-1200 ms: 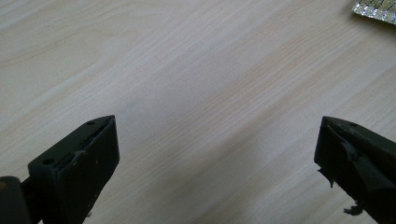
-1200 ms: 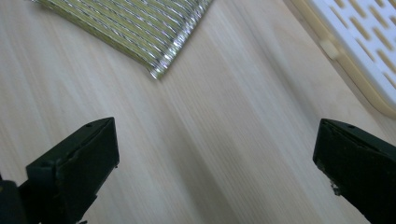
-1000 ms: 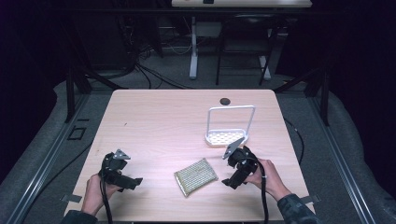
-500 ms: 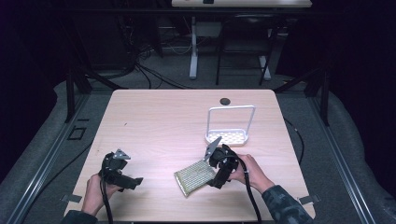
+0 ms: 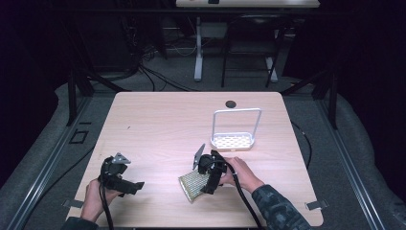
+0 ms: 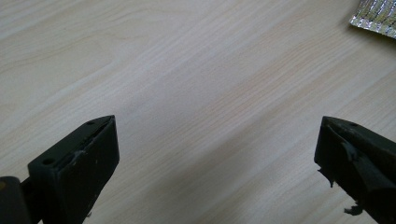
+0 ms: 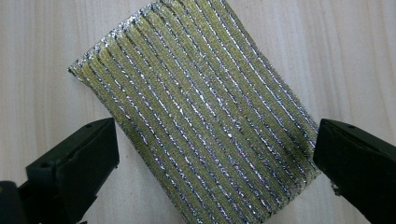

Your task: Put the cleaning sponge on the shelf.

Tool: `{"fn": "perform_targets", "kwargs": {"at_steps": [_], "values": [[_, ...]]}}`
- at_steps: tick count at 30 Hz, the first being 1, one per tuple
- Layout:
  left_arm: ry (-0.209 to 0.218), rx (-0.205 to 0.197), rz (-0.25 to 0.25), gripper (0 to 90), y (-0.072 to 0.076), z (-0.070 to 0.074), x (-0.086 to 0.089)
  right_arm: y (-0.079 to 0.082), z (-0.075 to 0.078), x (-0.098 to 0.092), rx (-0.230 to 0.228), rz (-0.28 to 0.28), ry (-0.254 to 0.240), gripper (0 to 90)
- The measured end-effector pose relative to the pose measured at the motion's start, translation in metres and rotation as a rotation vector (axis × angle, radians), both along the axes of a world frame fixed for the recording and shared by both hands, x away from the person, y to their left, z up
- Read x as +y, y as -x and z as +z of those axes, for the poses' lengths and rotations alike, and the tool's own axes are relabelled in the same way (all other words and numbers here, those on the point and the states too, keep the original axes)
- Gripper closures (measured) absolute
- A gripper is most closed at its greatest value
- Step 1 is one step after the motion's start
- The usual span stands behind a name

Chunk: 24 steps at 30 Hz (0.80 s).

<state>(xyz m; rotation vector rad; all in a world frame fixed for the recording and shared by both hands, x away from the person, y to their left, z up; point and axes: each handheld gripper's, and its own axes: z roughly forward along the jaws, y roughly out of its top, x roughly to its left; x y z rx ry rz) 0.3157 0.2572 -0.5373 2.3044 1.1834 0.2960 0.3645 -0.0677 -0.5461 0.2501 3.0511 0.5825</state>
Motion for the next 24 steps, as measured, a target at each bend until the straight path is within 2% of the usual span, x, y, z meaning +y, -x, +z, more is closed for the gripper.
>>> {"fn": "perform_targets", "kwargs": {"at_steps": [3,4,5,6,9,15,24], "values": [[0.001,0.0,0.005,0.3,0.0,0.0004,0.0004,-0.0006,-0.0023,0.0002,-0.001,-0.002,0.004,0.4],[0.004,-0.003,0.008,0.3,0.0003,0.0009,-0.0003,0.0012,-0.0063,0.0008,-0.017,0.009,0.037,1.4],[0.004,-0.003,0.008,0.3,0.0003,0.0009,-0.0003,0.0012,-0.0063,0.0008,-0.017,0.009,0.037,1.4],[0.0,-0.005,0.006,0.3,0.0005,0.0006,-0.0011,0.0036,-0.0091,0.0014,-0.039,0.014,0.044,1.6],[-0.001,-0.003,0.004,0.3,0.0002,0.0001,-0.0014,0.0044,-0.0089,0.002,-0.05,0.015,0.056,4.5],[0.007,0.002,0.016,0.3,0.0009,0.0,0.0002,0.0038,-0.0101,-0.0006,-0.052,0.007,0.04,12.6],[-0.005,0.007,0.021,0.4,0.0011,-0.0009,0.0004,0.0032,-0.0096,-0.0035,-0.056,0.006,0.031,20.3]]}}
